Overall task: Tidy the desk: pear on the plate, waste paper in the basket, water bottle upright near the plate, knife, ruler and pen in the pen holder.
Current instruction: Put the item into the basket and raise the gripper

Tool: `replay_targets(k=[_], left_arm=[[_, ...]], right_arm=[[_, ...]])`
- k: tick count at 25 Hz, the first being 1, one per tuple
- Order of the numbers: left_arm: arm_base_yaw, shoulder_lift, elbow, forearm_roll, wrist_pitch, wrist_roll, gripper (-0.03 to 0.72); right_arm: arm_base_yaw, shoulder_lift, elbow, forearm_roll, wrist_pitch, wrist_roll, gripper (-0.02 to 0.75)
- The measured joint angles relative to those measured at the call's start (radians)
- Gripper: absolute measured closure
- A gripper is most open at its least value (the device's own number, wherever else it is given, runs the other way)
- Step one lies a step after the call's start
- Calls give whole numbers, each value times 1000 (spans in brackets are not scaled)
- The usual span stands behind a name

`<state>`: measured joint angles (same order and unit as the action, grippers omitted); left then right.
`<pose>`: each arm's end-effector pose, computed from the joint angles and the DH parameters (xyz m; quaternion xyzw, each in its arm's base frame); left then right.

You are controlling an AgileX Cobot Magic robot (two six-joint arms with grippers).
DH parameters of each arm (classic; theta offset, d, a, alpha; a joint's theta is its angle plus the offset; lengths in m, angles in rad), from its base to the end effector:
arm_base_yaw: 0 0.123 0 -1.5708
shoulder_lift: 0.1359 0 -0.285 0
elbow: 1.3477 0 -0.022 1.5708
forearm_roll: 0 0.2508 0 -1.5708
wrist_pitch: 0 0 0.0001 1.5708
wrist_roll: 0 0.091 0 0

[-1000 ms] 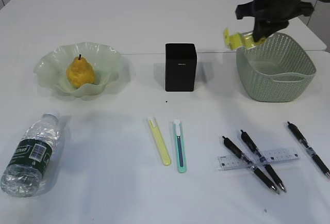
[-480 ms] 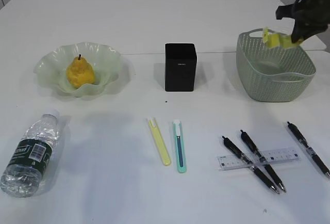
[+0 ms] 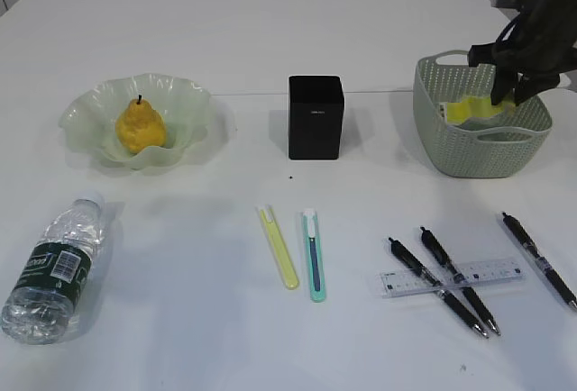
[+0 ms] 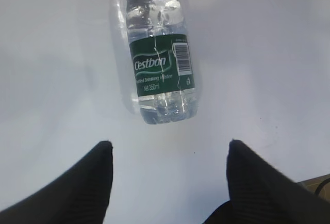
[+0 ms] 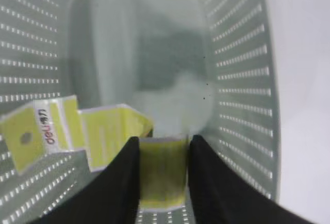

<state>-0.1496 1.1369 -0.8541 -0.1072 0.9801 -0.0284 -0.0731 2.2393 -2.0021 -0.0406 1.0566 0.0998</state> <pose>0.1982 -0.0381 0.2847 0.0388 0.9786 -0.0667 0.1908 0.4874 -0.0389 0.2199 0.0783 0.9802 -0.0168 0.1813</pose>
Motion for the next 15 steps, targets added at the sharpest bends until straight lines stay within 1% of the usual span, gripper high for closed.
replay_targets(k=[3,6,11,15], left_arm=[[0,0,0,0,0,0,204],[0,0,0,0,0,0,204],[0,0,0,0,0,0,205],[0,0,0,-2,0,0,206]], right_arm=[[0,0,0,-1,-1,1,412],[0,0,0,-1,1,2,349],[0,-11,0,-1,23,3,330],[0,-78,0,11,49,5,328]])
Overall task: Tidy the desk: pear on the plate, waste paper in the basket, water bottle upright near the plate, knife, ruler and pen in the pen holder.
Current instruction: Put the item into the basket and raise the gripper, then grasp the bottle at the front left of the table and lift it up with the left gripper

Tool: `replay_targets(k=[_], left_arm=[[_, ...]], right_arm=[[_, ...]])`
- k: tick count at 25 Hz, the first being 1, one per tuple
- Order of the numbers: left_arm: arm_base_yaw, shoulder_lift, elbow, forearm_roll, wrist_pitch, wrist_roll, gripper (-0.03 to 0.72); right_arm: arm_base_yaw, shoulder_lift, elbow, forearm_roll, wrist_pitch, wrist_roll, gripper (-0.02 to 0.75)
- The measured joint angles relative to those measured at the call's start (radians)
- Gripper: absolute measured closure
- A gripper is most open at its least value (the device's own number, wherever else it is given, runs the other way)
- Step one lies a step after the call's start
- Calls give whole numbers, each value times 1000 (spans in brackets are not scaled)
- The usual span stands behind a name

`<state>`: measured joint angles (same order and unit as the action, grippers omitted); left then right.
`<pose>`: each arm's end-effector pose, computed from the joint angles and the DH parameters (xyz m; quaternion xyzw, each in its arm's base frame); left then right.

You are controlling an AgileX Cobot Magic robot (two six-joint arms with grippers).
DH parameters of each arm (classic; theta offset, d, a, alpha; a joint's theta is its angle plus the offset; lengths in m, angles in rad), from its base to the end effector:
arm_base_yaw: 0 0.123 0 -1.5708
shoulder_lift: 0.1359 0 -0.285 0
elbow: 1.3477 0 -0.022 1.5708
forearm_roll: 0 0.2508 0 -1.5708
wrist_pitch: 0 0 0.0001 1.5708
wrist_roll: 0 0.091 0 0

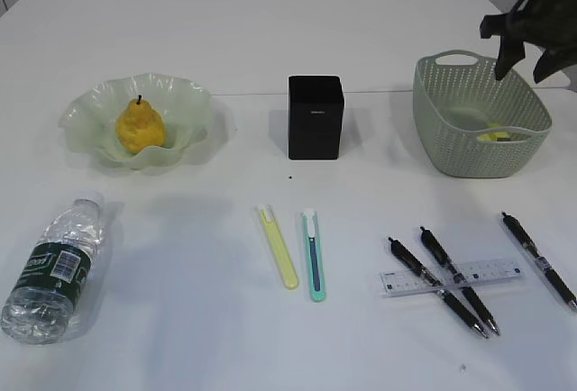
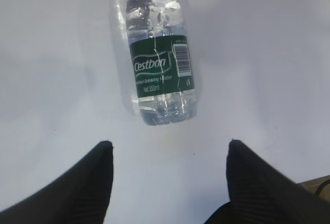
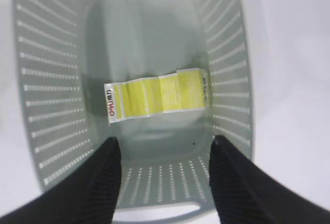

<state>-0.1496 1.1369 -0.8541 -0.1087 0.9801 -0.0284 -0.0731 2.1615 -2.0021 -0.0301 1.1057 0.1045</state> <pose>0.1982 -0.0382 0.2847 0.0385 0.9786 -0.0674 0.1907 0.4744 -0.0372 0.2558 0.0830 0.9771 -0.0114 0.1954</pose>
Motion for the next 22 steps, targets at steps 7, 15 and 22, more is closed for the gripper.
replay_targets(k=[7,15,22], left_arm=[[0,0,0,0,-25,0,206],[0,0,0,29,-29,0,207],[0,0,0,39,-31,2,209]], right_arm=[[8,-155,0,76,110,-42,328],[84,-365,134,70,135,-67,328],[152,-578,512,49,135,-76,328]])
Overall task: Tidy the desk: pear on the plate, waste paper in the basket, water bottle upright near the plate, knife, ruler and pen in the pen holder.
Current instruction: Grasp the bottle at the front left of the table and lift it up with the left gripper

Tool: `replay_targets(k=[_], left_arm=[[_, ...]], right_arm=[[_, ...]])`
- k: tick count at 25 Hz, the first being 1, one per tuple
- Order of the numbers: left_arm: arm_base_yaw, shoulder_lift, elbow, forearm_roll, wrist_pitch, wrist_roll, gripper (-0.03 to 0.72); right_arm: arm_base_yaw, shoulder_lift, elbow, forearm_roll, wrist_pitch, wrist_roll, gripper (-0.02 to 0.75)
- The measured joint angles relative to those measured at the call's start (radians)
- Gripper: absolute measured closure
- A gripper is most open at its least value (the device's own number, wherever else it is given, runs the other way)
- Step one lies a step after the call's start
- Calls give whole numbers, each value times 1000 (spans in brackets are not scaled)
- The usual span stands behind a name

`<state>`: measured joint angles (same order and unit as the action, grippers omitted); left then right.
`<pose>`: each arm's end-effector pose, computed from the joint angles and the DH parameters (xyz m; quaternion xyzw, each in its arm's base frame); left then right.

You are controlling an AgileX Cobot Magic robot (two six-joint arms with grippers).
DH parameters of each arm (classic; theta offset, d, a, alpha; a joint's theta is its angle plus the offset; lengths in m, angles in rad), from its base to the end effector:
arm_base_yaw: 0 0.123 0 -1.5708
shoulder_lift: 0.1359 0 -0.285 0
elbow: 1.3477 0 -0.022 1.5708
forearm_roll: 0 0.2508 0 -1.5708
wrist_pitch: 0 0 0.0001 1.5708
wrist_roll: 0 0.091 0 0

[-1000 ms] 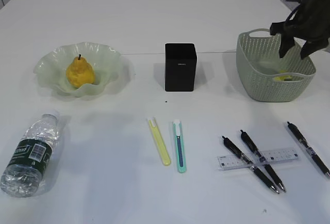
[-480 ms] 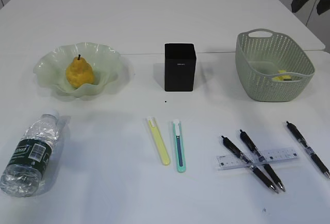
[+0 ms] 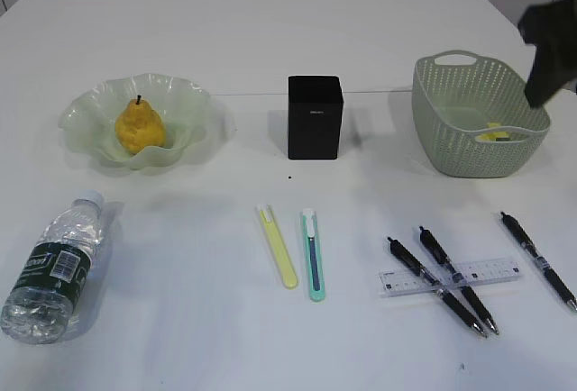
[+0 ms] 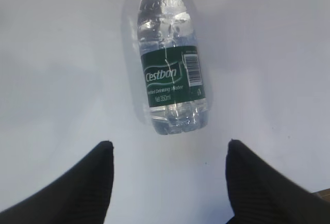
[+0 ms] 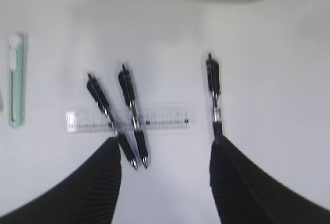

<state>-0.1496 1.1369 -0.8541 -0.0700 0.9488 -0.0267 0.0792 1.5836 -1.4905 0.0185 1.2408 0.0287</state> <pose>0.2011 -0.0356 0.2856 0.0461 0.9758 -0.0506 0.2078 0.3209 0.0271 0.3391 -0.0234 0.9866 0.0178 0.1606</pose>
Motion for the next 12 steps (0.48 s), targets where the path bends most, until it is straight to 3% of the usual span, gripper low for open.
replay_targets(k=[6,12], left_arm=[[0,0,0,0,-23,0,209],[0,0,2,0,-49,0,209]], right_arm=[[10,-231,339,27,-58,-2,328],[10,-392,476,29,-57,-6,328]])
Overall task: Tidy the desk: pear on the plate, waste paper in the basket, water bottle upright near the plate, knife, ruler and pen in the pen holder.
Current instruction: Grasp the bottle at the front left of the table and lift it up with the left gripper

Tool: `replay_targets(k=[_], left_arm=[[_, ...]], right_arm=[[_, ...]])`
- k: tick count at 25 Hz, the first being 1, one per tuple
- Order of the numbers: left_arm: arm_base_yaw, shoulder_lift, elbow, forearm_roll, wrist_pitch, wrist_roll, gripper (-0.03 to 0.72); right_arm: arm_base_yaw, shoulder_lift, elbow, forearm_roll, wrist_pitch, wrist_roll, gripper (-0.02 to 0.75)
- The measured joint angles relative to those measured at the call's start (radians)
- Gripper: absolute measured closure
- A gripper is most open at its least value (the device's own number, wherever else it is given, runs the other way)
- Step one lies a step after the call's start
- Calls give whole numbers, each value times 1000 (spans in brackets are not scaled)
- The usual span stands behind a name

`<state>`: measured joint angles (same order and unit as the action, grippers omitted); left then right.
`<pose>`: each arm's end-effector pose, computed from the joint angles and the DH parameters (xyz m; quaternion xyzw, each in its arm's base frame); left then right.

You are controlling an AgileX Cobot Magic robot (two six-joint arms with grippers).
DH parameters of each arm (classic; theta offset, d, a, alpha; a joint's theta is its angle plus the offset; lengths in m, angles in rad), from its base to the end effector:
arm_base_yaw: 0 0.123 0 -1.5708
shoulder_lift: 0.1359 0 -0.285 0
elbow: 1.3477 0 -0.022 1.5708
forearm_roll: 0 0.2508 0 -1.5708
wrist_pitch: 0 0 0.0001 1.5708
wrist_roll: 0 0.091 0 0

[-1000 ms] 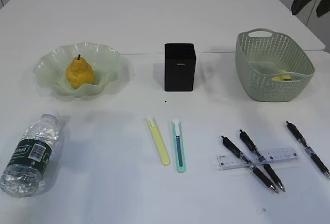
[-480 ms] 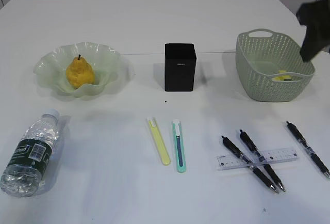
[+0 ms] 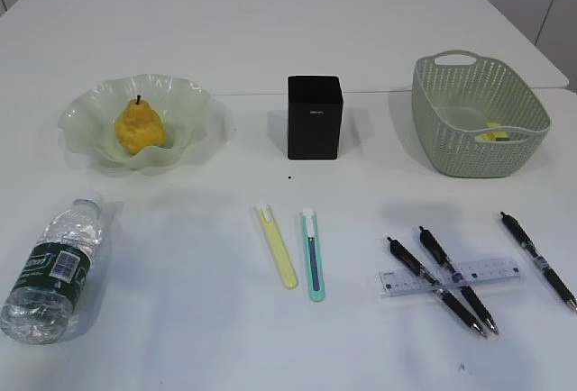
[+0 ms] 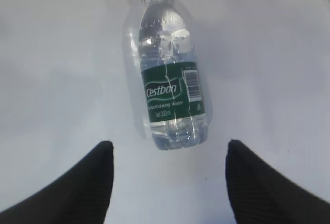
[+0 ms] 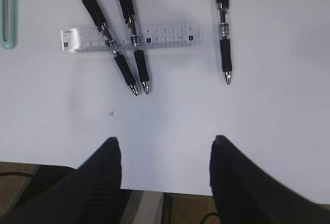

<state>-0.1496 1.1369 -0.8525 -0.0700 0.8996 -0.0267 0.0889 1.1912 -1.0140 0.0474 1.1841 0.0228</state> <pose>0.2050 -0.0359 0.2870 0.0450 0.9705 -0.0523 0.2309 0.2083 0.0226 0.3120 -0.0271 0.9884 0.0312 0.1462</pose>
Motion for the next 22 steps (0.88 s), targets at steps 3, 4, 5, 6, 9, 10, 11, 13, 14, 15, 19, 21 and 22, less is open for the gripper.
replay_targets(k=[3,4,5,6,9,10,11,13,14,15,19,21,22], left_arm=[[0,0,0,3,-28,0,211],[0,0,0,3,-37,0,216],[0,2,0,3,-47,0,221],[0,7,0,1,-51,0,225],[0,40,0,-18,-51,0,223],[0,58,0,-20,-51,0,218],[0,77,0,-20,-51,0,212],[0,111,0,-17,-51,0,204],[0,131,-4,-15,-51,0,202],[0,153,-13,-13,-51,0,201],[0,251,-75,-11,-51,0,200],[0,318,-118,-11,-43,0,199],[0,350,-137,-11,-35,0,199]], right_arm=[[0,-26,4,0,8,-7,328],[0,-28,4,0,8,-9,328],[0,-28,4,0,8,-9,328],[0,-28,4,0,8,-11,328],[0,-28,4,0,8,-11,328],[0,-28,4,0,8,-11,328],[0,-28,4,0,8,-11,328],[0,-28,4,0,3,-11,328],[0,-28,4,0,-2,-11,328],[0,-28,4,0,-4,-11,328],[0,-28,4,0,-15,-11,328],[0,-28,4,0,-17,-13,328],[0,-28,4,0,-17,-13,328]])
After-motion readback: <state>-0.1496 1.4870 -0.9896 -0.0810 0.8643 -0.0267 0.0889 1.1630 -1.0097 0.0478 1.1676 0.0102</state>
